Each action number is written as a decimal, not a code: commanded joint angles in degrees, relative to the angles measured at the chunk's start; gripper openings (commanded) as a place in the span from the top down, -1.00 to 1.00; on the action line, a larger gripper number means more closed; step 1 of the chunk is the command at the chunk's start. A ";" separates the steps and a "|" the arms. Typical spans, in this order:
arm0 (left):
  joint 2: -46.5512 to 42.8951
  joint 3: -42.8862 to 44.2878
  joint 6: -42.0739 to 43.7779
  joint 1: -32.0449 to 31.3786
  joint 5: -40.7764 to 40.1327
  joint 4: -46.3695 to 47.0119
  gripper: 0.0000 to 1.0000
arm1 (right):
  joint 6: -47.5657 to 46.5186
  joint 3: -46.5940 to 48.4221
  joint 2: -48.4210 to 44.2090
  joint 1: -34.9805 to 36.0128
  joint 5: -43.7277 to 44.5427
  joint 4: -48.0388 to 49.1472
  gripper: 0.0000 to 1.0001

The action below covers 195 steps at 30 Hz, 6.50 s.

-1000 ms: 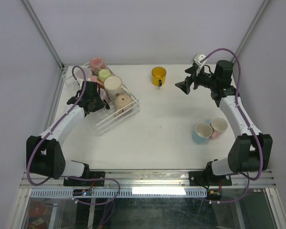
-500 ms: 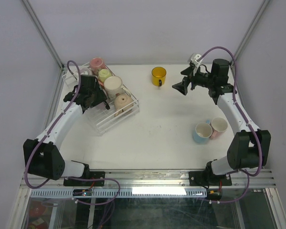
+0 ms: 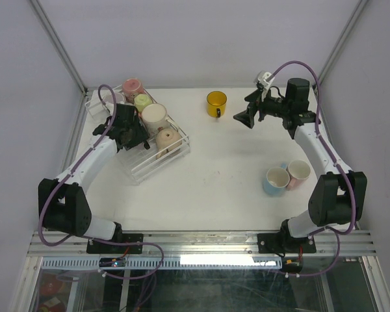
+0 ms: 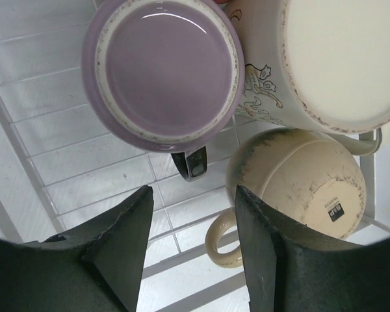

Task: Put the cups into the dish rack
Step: Pick up the cup at the center of the board.

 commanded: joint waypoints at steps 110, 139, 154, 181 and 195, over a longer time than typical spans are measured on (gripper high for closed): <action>-27.41 -15.04 -5.68 0.62 0.33 36.82 -0.98 | 31.57 58.18 52.36 11.09 49.69 -15.05 -0.23; -27.55 -15.35 -6.91 0.61 2.13 38.62 -0.98 | 27.30 54.90 53.48 11.60 50.52 -14.05 0.45; -27.88 -15.50 -7.73 0.66 3.10 39.30 -0.98 | 27.06 54.60 50.99 11.53 47.94 -14.56 1.00; -28.63 -19.48 -13.66 0.66 6.95 46.60 -0.98 | 31.29 52.50 42.95 10.57 40.30 -15.97 1.00; -19.82 -17.31 -21.85 0.63 22.64 68.16 -0.98 | 38.93 50.85 30.61 5.23 28.49 -15.29 1.00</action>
